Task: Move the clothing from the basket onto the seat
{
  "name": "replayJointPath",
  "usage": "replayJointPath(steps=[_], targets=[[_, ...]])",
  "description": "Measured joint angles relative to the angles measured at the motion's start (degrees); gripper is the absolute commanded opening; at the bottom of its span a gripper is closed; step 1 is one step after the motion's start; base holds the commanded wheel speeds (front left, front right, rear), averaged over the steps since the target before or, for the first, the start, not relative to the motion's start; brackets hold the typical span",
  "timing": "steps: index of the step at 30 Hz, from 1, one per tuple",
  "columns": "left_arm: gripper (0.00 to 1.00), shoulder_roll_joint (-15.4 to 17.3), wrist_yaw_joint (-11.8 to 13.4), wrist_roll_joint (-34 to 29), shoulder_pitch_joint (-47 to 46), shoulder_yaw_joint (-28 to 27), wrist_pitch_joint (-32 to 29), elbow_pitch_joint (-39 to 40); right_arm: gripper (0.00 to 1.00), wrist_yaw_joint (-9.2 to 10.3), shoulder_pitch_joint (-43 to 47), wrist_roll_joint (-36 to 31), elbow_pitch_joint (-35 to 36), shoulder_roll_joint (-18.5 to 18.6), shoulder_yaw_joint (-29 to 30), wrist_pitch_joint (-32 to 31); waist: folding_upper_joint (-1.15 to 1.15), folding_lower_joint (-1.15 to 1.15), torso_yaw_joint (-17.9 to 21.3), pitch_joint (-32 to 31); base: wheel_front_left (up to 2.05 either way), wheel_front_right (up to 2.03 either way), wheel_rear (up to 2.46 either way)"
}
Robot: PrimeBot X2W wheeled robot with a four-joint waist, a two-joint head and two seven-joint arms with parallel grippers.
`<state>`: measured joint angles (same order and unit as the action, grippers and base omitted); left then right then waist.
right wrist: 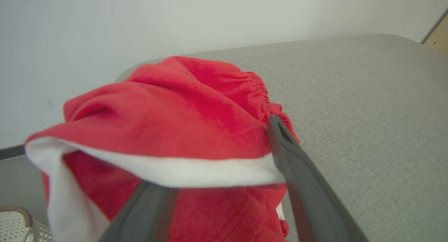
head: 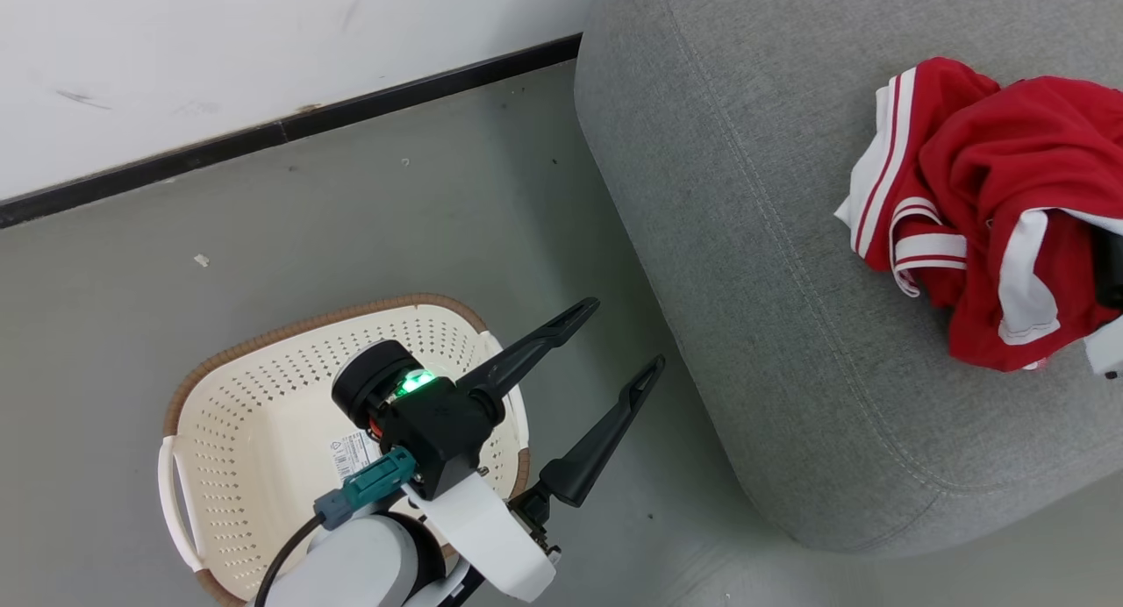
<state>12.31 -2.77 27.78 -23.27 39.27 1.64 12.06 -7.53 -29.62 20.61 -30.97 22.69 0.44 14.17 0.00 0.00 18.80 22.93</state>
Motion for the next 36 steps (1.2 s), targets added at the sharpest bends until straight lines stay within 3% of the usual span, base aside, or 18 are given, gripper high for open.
replayJointPath(steps=[12,20,36], targets=[[1.0,0.0,0.1,1.6,0.3,-2.5,1.1,-1.1,1.0,-0.02,9.4,0.1,8.9,-0.1,0.1,0.2,0.0,0.0,3.3,-1.8,0.0,0.0,0.0],[1.0,0.7,2.2,1.9,1.7,-6.2,3.3,-2.2,1.0,-0.01,12.0,-0.1,18.2,-1.0,-1.7,0.3,0.0,0.0,5.2,-3.6,0.0,0.0,0.0],[1.0,2.2,10.6,1.5,8.5,-15.1,7.8,-4.7,1.0,-0.01,11.1,-3.1,23.4,-3.5,-10.7,0.3,0.0,0.0,2.2,-7.0,0.0,0.0,0.0]])
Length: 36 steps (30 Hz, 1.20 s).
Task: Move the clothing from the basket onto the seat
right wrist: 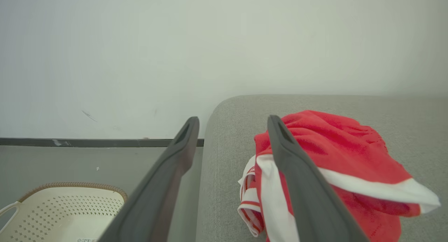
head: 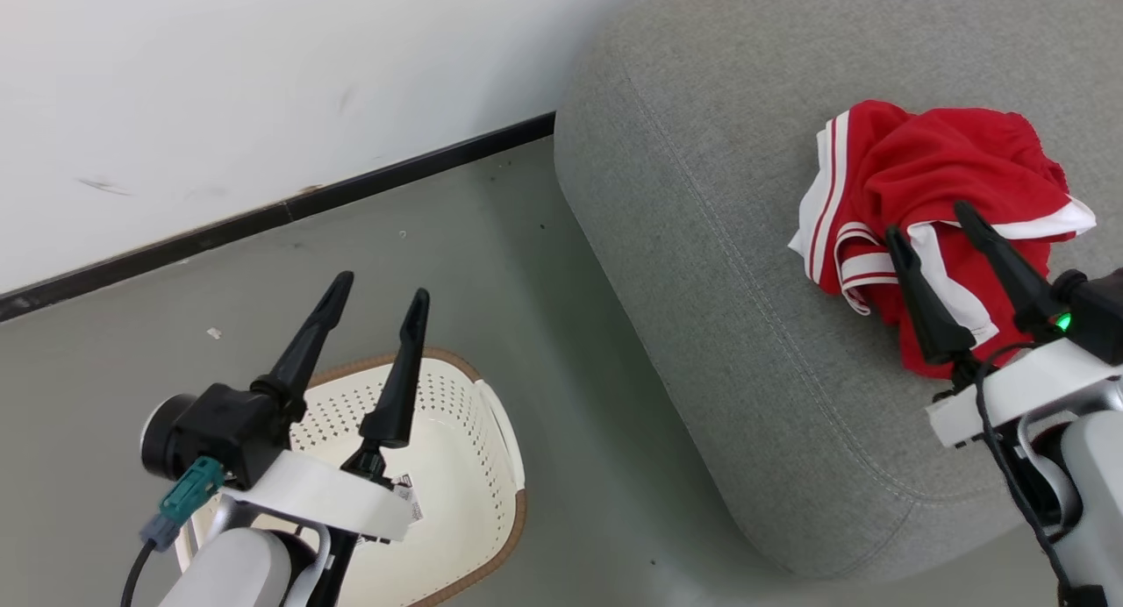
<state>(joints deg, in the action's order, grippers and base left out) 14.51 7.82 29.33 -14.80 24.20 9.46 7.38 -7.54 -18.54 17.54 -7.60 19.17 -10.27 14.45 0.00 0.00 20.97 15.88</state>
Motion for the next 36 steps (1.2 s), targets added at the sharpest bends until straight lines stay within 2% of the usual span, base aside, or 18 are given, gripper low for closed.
replayJointPath(steps=[10,18,24,36], targets=[[1.0,0.3,5.4,0.5,7.8,-6.5,3.0,-1.1,1.0,0.0,-3.2,-2.5,0.8,-5.7,-4.7,0.0,0.0,0.0,-4.2,-1.9,0.0,0.0,0.0],[1.0,0.1,8.3,0.9,12.2,-11.1,4.4,-1.7,1.0,-0.01,-3.1,-5.3,-0.3,-8.1,-6.4,0.0,0.0,0.0,-7.8,-3.7,0.0,0.0,0.0],[1.0,-1.1,9.2,1.9,14.7,-12.9,4.6,-2.2,1.0,-0.01,-2.2,-7.1,-0.4,-10.3,-5.2,0.0,0.0,0.0,-10.5,-5.6,0.0,0.0,0.0],[1.0,-1.9,9.2,1.9,17.7,-13.3,4.8,-3.3,1.0,0.01,7.1,-9.4,-1.0,-13.7,-1.3,0.0,0.0,0.0,-15.2,-9.9,0.0,0.0,0.0]])
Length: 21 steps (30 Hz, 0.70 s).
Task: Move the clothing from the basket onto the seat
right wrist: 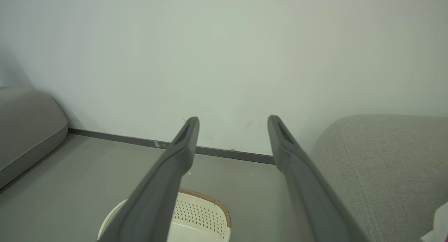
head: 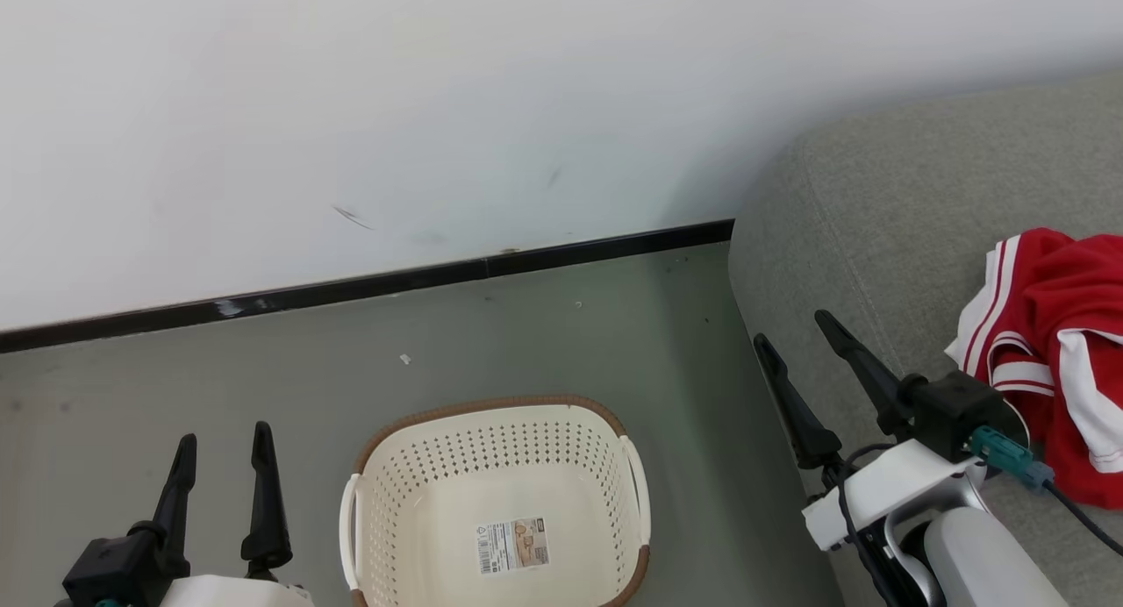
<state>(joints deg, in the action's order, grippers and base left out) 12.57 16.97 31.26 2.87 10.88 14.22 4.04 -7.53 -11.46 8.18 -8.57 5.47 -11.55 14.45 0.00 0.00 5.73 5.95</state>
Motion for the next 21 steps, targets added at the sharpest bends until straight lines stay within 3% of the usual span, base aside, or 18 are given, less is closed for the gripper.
replayJointPath(steps=[21], targets=[[1.0,-0.2,-2.1,-1.3,2.5,2.3,0.0,-3.3,1.0,0.02,10.0,-2.8,1.3,-1.9,5.4,0.0,0.0,0.0,-5.3,-6.7,0.0,0.0,0.0]])
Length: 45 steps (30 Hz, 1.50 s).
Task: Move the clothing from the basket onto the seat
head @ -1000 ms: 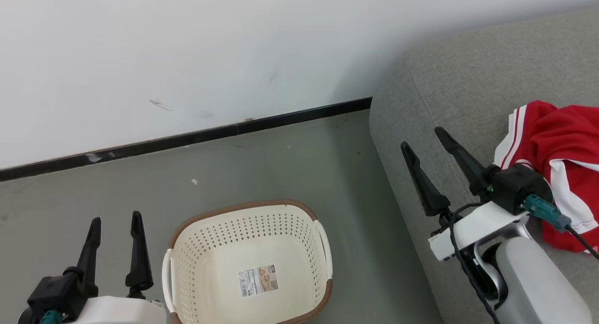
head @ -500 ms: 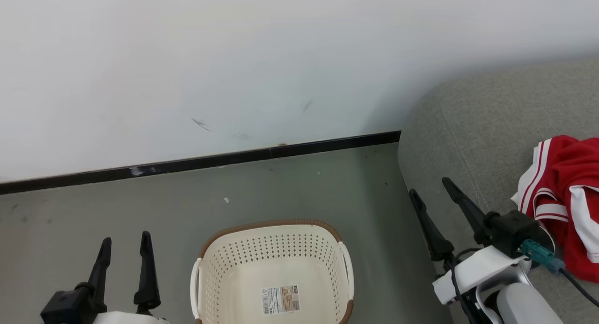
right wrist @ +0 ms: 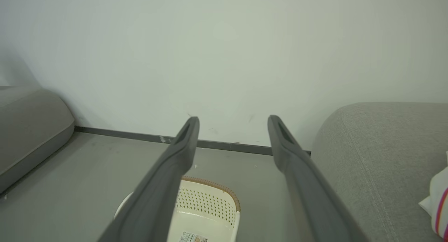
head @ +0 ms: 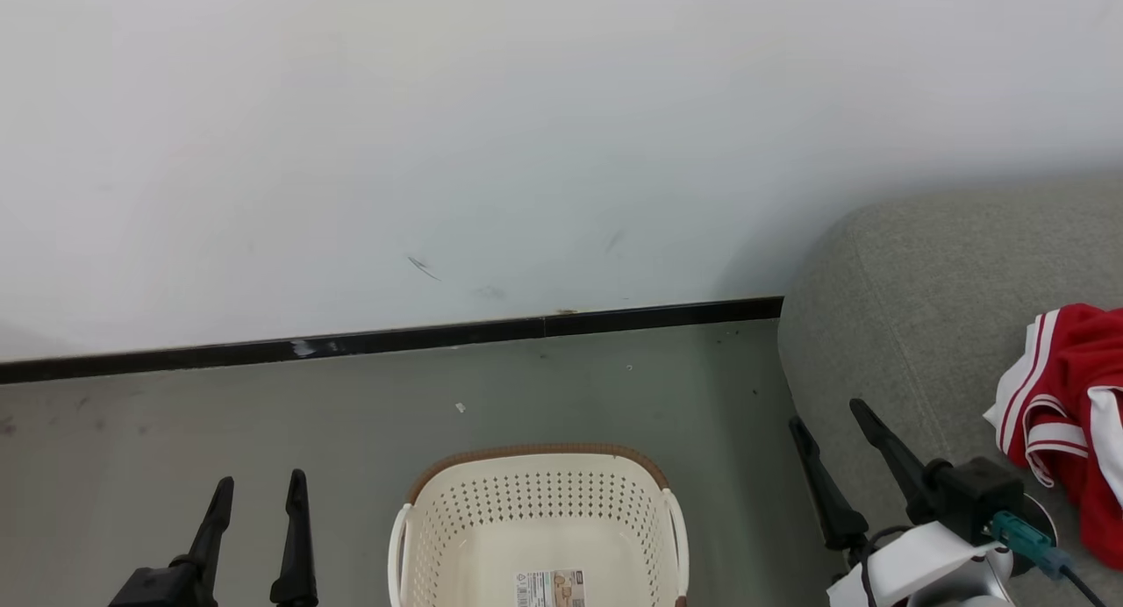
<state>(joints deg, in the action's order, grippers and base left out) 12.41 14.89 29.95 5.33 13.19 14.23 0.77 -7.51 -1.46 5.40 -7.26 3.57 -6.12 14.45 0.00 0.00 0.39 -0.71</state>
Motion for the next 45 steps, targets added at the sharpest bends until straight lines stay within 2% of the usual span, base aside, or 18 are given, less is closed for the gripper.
replayJointPath(steps=[12,45], targets=[[1.0,0.2,-0.9,-1.3,0.1,1.6,0.0,-1.6,1.0,0.0,3.8,-1.0,1.8,-0.6,1.7,0.0,0.0,0.0,-2.3,-1.9,0.0,0.0,0.0],[1.0,-0.2,-1.4,-1.8,-2.7,2.5,0.1,-3.1,1.0,0.0,5.0,0.2,5.0,-1.2,1.4,0.0,0.0,0.0,-2.7,-0.5,0.0,0.0,0.0]])
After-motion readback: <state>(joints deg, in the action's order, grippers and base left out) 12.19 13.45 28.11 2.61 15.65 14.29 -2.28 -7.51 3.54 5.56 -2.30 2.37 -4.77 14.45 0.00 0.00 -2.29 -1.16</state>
